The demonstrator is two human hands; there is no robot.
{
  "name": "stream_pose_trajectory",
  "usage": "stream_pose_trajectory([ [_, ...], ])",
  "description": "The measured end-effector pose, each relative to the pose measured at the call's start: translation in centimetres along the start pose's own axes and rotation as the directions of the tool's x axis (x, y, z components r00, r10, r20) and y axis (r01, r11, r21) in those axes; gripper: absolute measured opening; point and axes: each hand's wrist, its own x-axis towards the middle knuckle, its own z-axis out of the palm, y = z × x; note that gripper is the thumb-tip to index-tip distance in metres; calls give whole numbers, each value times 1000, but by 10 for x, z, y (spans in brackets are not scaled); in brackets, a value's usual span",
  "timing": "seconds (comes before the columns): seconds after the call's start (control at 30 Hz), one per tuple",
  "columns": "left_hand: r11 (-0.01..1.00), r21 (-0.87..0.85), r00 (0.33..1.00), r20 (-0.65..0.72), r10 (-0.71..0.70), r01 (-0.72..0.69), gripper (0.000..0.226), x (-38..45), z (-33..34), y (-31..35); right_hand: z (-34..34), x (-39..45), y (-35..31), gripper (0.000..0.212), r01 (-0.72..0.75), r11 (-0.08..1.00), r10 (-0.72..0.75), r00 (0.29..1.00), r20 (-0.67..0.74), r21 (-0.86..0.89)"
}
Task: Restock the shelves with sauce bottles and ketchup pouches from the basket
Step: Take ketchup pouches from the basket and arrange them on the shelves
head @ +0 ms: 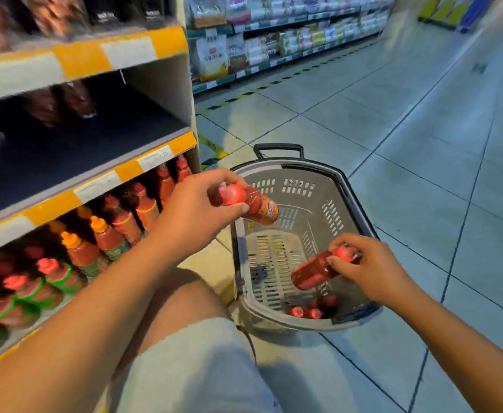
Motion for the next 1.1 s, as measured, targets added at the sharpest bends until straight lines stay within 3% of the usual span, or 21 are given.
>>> stream_pose_trajectory([
  [0.2,993,-109,952,-296,-79,48,29,-85,-123,3,-14,-21,-92,21,147,984,-128,975,-179,99],
  [0.43,994,-68,785,-610,-109,85,28,-208,-248,-28,22,-30,-224,19,382,872,-352,924,-151,308],
  [0.67,974,-169,484,-847,-221,149,26,-331,-331,-80,122,-30,-341,17,539,763,-595,801,62,357],
  [0.9,930,-223,206,-935,-289,291,24,-428,-355,-133,244,-49,-424,12,600,688,-718,644,262,410],
  [1.1,845,-282,106,-925,-366,454,24,-468,-353,-196,352,-67,-475,13,622,674,-735,508,450,398],
])
